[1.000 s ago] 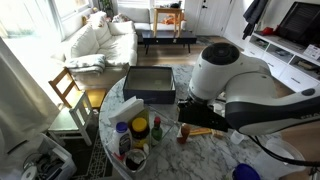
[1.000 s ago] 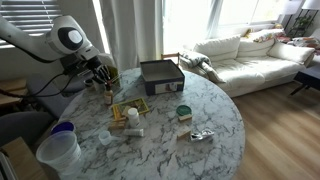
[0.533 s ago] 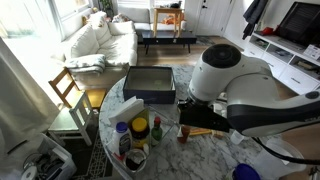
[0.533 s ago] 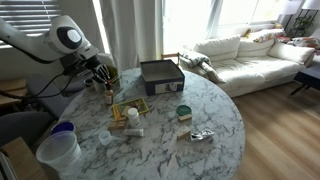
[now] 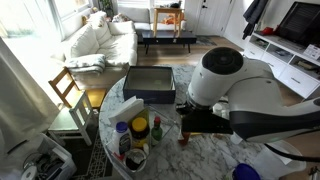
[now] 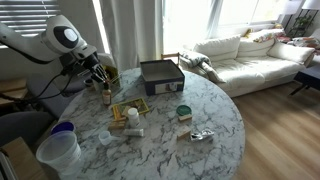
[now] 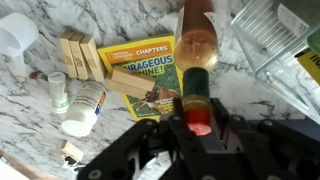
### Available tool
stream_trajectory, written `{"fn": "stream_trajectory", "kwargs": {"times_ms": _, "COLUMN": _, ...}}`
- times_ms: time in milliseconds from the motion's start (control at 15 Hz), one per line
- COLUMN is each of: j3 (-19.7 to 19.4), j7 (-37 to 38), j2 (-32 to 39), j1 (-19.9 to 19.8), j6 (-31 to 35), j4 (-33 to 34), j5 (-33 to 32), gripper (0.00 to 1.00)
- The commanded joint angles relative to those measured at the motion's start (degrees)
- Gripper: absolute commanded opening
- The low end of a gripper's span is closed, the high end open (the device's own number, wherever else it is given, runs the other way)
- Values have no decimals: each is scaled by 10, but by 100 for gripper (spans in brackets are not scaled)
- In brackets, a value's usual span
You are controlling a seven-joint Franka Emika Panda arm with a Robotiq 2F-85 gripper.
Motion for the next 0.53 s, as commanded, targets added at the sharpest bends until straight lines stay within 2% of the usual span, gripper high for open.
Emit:
{"fn": "stream_trajectory", "kwargs": {"times_ms": 0, "j3": 11, "j7": -25, "j2": -9, "j1": 3, "j6": -8, "j4": -14, "j5": -8, "gripper": 8}}
{"fn": "stream_trajectory", "kwargs": {"times_ms": 67, "j3": 13, "j7": -31, "j2": -9, "j1": 3, "j6": -8, "j4": -16, "j5": -6, "gripper": 8}}
{"fn": "stream_trajectory", "kwargs": {"times_ms": 133, "j3": 14, "j7": -36, "j2": -10, "j1": 3, "j6": -10, "j4": -16, "j5": -8, "gripper": 13}}
{"fn": "stream_trajectory", "kwargs": {"times_ms": 200, "j3": 15, "j7": -43, "j2": -12, "j1": 2, "j6": -12, "j4": -16, "j5": -7, "gripper": 54}}
{"fn": "stream_trajectory", "kwargs": {"times_ms": 333, "j3": 15, "j7": -51, "j2": -13, "j1": 2, "j6": -14, "j4": -15, "j5": -5, "gripper": 62}}
{"fn": "stream_trajectory", "kwargs": {"times_ms": 467, "j3": 16, "j7": -59, "j2": -13, "j1": 2, "j6": -15, "j4": -15, "j5": -2, "gripper": 77}}
